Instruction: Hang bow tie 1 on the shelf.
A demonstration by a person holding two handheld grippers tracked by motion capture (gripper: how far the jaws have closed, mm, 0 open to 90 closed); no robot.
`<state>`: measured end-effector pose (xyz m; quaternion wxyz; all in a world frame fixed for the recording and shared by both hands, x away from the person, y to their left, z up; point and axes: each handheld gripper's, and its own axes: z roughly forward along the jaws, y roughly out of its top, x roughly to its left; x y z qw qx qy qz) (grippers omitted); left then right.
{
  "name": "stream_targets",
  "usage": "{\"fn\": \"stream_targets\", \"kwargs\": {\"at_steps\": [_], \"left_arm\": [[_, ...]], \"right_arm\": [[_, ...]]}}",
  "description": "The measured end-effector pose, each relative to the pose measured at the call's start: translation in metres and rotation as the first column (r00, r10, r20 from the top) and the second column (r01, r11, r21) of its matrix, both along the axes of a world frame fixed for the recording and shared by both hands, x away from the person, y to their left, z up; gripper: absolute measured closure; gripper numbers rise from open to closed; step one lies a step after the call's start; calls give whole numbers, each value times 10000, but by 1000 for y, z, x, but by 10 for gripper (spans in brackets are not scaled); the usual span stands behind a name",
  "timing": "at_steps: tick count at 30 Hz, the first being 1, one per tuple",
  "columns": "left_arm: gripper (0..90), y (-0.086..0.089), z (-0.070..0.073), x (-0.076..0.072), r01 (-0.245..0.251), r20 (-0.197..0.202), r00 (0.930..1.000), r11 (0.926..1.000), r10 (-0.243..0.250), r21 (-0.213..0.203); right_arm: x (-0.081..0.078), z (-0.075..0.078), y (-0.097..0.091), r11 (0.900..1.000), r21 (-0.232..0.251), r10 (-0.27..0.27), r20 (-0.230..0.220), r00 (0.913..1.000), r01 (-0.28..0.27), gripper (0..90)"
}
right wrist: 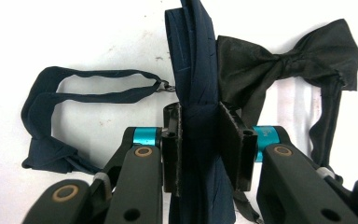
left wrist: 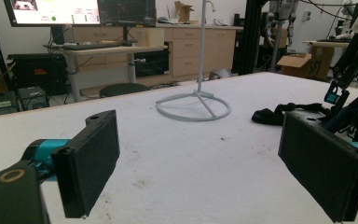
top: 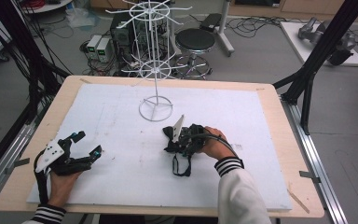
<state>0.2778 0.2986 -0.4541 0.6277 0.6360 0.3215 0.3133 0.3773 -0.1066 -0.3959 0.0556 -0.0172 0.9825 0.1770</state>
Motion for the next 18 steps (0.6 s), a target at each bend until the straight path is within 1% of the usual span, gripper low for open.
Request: {"fn": "stream_targets", "kwargs": {"at_steps": [1,3,6,7,8,9,10,11,12,13,14,15,16,17,18], "left_arm": [[129,0,0,0,2,0,10000,10000,-2,3],[129,0,0,0,-3,-2,10000,10000,3,-17],[129,0,0,0,-9,-2,10000,10000,9,-30],[129,0,0,0,-11,-4,10000,10000,11,-29],[129,0,0,0,-11,-4,10000,10000,11,-29],[129,0,0,0,-8,-1,10000,10000,8,-26],[129,0,0,0,-13,-5,10000,10000,13,-31],[129,0,0,0,-13,-5,10000,10000,13,-31],[129,0,0,0,-9,-2,10000,10000,9,-26],[129,0,0,0,-10,-4,10000,10000,10,-16],[129,0,0,0,-10,-4,10000,10000,10,-16],[129,0,0,0,-12,4,10000,10000,12,-17],[129,0,0,0,-5,-2,10000,10000,5,-13],[129,0,0,0,-10,-5,10000,10000,10,-14],[129,0,0,0,-10,-3,10000,10000,10,-26]], "right_arm": [[0,0,-1,10000,70,-5,41,10000,5,716],[-1,1,-2,9994,317,-145,-82,9999,147,716],[-2,2,-4,9991,402,-136,-77,9999,139,716],[-2,3,-5,9981,585,-160,-133,9998,168,716],[-2,3,-5,9981,585,-160,-133,9998,168,716],[-2,5,-6,9974,698,-171,-106,9998,178,716],[-2,8,-8,9939,1082,-210,-187,9996,229,717],[-2,8,-8,9939,1082,-210,-187,9996,229,717],[-2,9,-9,9924,1204,-240,-172,9996,259,717],[-2,13,-11,9881,1503,-286,-229,9993,318,718],[-2,13,-11,9881,1503,-286,-229,9993,318,718],[-1,16,-13,9829,1810,-323,-160,9993,347,718],[-1,16,-13,9829,1810,-323,-160,9993,347,718],[-1,17,-14,9800,1962,-327,-116,9994,344,718],[-1,19,-15,9780,2045,-384,-165,9991,409,717]]}}
